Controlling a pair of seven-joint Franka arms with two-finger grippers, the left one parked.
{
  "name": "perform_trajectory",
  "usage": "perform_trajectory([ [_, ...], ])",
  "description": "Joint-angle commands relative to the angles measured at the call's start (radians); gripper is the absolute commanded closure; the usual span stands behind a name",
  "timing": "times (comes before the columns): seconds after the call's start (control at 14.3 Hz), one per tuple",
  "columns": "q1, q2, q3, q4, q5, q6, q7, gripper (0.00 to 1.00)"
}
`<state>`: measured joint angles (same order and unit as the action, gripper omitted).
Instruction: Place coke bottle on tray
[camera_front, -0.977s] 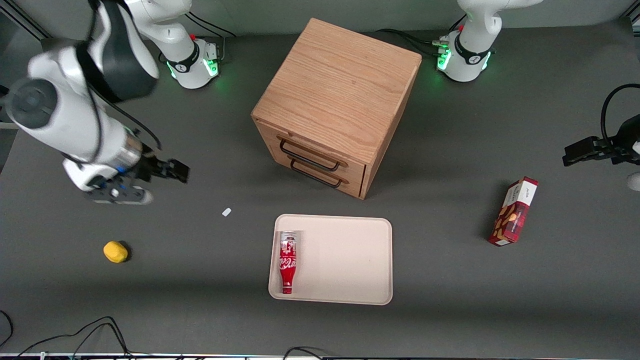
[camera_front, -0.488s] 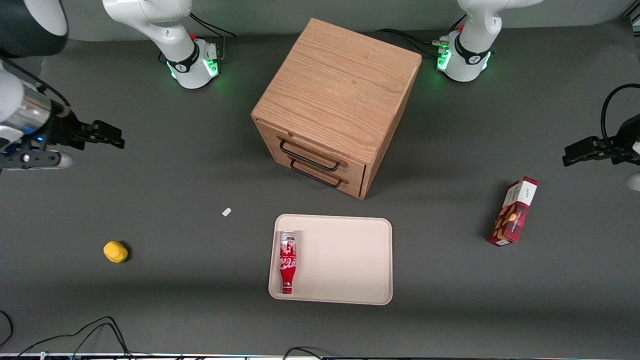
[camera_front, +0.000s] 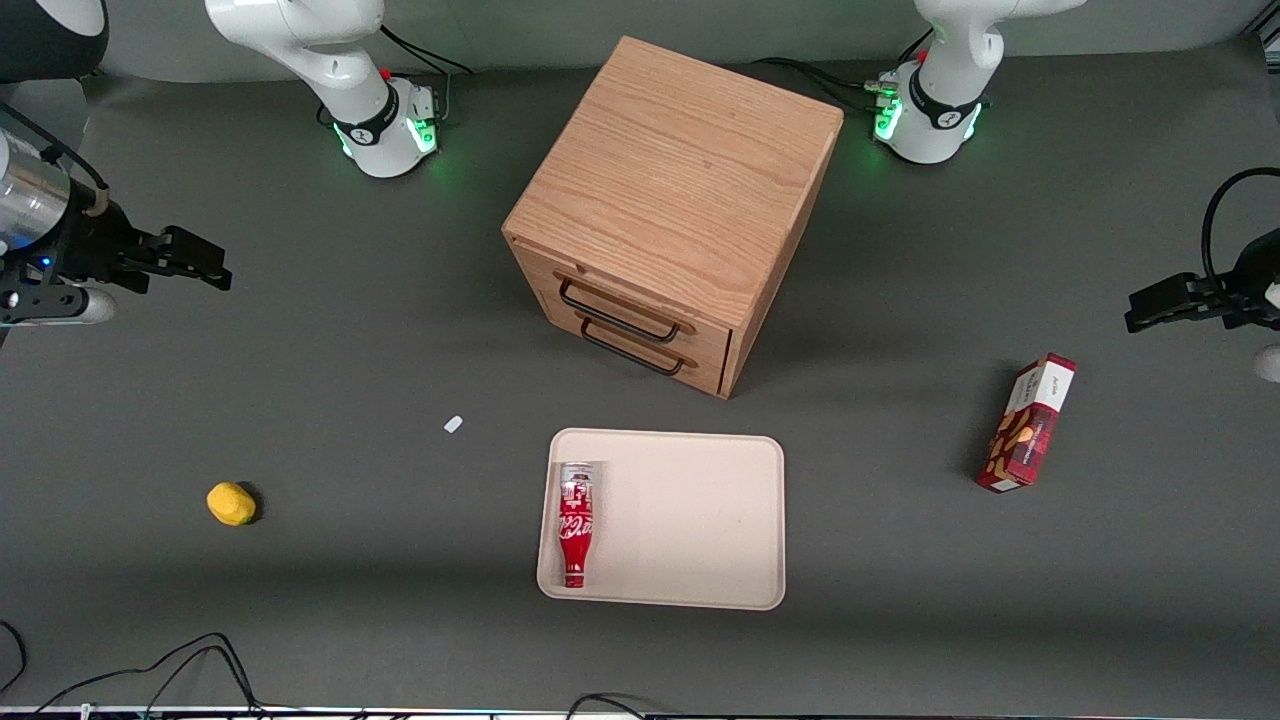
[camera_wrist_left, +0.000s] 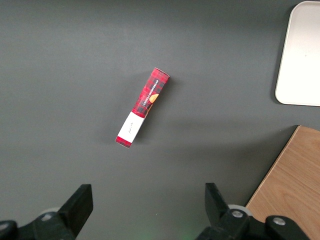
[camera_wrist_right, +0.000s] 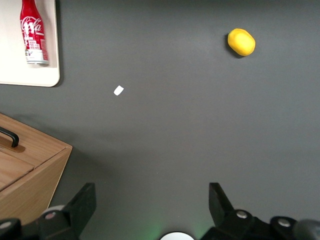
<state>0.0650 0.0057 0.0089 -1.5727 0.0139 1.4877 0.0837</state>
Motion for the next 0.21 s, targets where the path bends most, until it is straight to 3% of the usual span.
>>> perform_trajectory([
  [0.0, 0.088, 0.013, -0.079, 0.028, 0.008, -0.026, 0.025, 0.00],
  [0.14, 0.078, 0.014, -0.083, 0.028, 0.009, -0.026, 0.025, 0.00],
])
